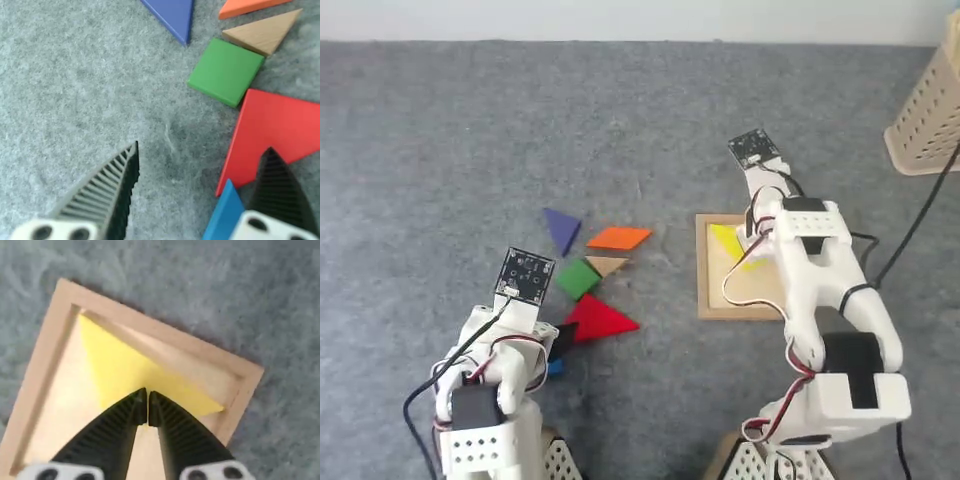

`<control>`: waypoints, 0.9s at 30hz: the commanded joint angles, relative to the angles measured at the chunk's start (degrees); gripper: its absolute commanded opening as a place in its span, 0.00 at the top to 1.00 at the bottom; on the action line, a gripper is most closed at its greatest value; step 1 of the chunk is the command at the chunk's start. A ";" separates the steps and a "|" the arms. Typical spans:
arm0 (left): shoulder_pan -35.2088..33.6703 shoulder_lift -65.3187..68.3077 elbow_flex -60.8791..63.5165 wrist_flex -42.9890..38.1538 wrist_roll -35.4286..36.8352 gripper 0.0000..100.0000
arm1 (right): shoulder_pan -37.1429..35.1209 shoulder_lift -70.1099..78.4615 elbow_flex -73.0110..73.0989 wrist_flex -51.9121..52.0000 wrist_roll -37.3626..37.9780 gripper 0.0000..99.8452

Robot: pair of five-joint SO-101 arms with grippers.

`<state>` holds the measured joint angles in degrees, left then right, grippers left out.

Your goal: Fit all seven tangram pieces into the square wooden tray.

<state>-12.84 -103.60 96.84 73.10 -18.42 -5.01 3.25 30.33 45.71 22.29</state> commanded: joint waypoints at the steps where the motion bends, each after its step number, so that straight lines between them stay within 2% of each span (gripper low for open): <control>1: 0.09 -0.79 -0.31 0.00 -0.09 0.65 | 0.57 -0.13 -4.04 -0.84 -0.62 0.99; 9: 0.09 -0.79 -0.31 0.00 -0.09 0.65 | 0.92 11.91 -11.78 -0.66 -0.53 0.99; 13: 0.09 -0.79 -0.31 0.00 -0.09 0.65 | 1.45 14.81 -17.85 3.56 -0.70 0.99; 21: 0.09 -0.79 -0.31 0.00 -0.09 0.65 | 1.54 11.47 -19.78 6.02 -4.92 0.99; 27: 0.09 -0.79 -0.31 0.00 -0.09 0.65 | 0.04 1.27 -13.27 6.90 -8.97 0.99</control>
<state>-12.84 -103.60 96.84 73.10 -18.42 -4.04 12.84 15.30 52.04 15.25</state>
